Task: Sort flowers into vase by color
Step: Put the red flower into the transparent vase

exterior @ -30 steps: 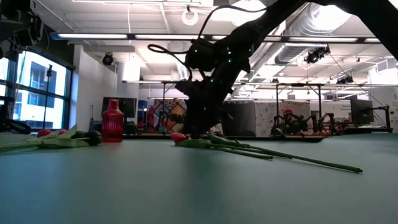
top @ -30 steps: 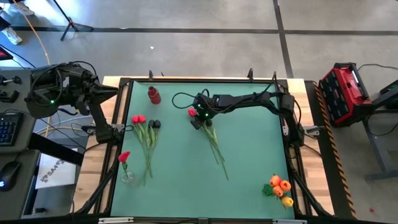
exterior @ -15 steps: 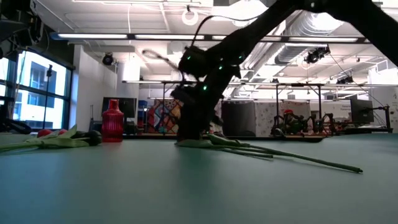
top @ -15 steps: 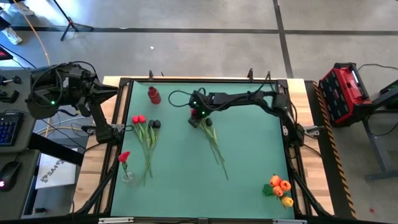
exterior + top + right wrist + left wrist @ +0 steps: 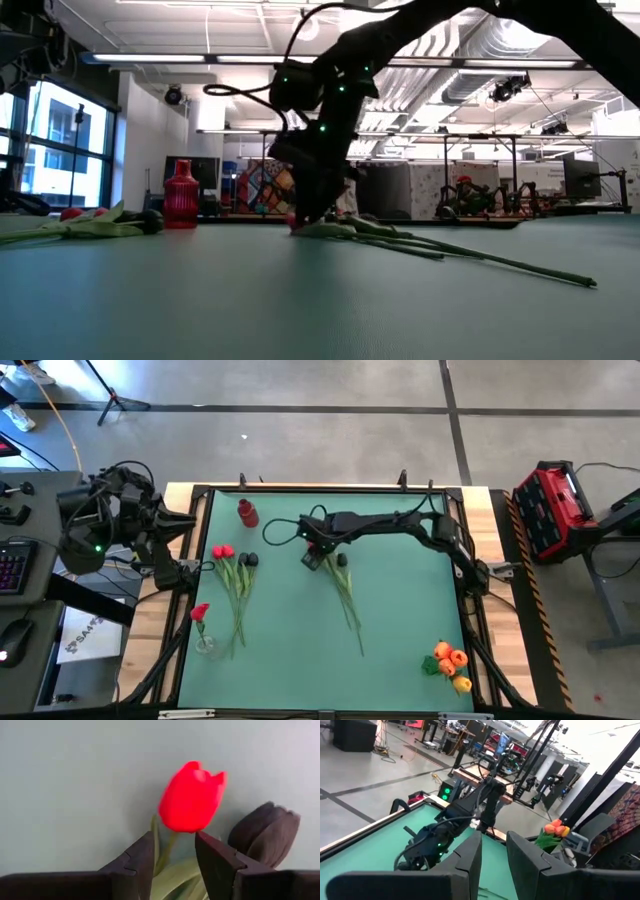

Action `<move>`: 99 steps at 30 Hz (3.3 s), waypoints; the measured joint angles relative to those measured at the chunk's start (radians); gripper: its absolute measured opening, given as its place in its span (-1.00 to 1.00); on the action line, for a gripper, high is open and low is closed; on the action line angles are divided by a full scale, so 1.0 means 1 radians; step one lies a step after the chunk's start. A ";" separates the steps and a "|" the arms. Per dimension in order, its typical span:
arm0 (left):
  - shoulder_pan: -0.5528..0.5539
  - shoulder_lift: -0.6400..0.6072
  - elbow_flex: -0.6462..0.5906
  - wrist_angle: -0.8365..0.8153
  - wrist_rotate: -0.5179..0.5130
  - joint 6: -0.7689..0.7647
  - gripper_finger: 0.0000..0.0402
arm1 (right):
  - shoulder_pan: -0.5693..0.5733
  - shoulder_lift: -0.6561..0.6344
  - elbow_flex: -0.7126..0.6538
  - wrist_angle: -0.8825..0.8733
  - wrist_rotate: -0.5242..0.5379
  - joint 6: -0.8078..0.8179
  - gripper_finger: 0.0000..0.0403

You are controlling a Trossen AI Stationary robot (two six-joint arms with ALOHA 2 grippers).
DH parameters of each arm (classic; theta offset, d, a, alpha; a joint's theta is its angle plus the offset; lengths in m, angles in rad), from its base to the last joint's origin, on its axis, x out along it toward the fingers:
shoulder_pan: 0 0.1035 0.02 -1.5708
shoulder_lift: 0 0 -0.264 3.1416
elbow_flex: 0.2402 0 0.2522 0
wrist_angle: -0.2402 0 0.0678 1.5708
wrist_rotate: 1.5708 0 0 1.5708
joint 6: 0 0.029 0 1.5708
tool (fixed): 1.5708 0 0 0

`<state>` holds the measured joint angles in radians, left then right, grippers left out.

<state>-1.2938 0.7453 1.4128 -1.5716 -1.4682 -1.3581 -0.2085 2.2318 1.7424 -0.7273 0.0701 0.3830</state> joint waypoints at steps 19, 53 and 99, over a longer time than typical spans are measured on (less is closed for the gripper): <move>0.076 0.000 -0.044 0.040 0.018 -0.073 -0.61 | -0.002 0.000 -0.002 0.020 -0.151 -0.022 -0.97; 0.277 0.110 -0.042 0.262 0.076 0.157 -0.49 | 0.057 -0.173 0.502 0.612 -0.375 -0.184 -1.00; 0.750 0.289 -0.042 0.939 0.579 0.894 -0.88 | 0.136 -0.157 0.502 0.839 -0.562 -0.140 -1.00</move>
<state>-0.5434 1.0344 1.3705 -0.6328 -0.8894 -0.4644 -0.0723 2.0743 2.2445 0.1116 -0.4915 0.2435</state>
